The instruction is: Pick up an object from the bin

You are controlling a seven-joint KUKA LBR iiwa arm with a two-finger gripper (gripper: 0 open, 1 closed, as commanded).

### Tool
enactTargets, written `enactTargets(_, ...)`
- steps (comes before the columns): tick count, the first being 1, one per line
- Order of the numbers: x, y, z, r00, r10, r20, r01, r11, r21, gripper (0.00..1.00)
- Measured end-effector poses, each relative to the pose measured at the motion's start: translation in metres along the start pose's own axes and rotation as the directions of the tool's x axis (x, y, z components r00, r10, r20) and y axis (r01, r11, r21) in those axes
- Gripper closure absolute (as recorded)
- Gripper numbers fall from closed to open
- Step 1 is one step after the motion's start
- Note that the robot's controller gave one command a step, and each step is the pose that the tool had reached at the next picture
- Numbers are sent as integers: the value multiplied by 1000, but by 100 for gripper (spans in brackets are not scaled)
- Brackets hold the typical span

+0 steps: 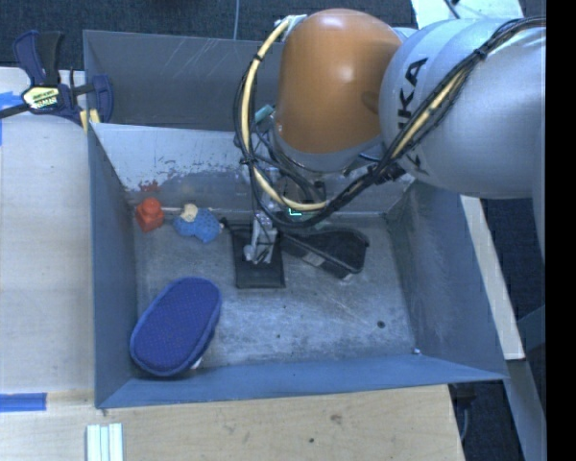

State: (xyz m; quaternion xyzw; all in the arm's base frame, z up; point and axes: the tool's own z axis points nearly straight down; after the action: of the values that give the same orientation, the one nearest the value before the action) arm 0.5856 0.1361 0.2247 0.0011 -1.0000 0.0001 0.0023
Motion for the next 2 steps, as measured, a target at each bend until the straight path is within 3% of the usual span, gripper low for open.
enactTargets(1, -12, -51, 102, 997, -73, 0, 73, 997, 3, 0)
enactTargets(2, -31, -55, 158, 994, -107, 3, 107, 994, 1, 0)
